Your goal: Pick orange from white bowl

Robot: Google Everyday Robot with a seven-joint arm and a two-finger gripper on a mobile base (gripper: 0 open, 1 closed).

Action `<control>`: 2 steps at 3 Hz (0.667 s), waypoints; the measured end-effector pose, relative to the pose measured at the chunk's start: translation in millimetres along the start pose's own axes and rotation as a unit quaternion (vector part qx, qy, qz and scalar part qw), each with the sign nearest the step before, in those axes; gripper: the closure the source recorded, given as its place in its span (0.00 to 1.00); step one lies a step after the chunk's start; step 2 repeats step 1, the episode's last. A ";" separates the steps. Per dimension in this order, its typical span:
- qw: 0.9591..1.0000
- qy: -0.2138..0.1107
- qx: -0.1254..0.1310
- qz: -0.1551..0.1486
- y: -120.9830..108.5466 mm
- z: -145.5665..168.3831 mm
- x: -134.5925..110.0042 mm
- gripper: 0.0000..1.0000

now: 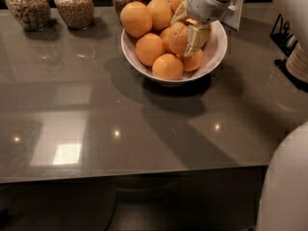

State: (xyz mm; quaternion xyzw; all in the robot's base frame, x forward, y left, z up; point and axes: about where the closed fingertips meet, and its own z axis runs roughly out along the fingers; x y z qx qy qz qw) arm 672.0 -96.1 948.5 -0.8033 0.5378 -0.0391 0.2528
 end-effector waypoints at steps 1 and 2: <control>0.993 -0.071 0.028 0.088 7.6 -21.2 2.6 1.00; 0.993 -0.071 0.028 0.088 7.6 -21.2 2.6 1.00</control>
Offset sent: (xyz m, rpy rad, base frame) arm 0.0000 0.0000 0.0000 0.0000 0.0000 0.0000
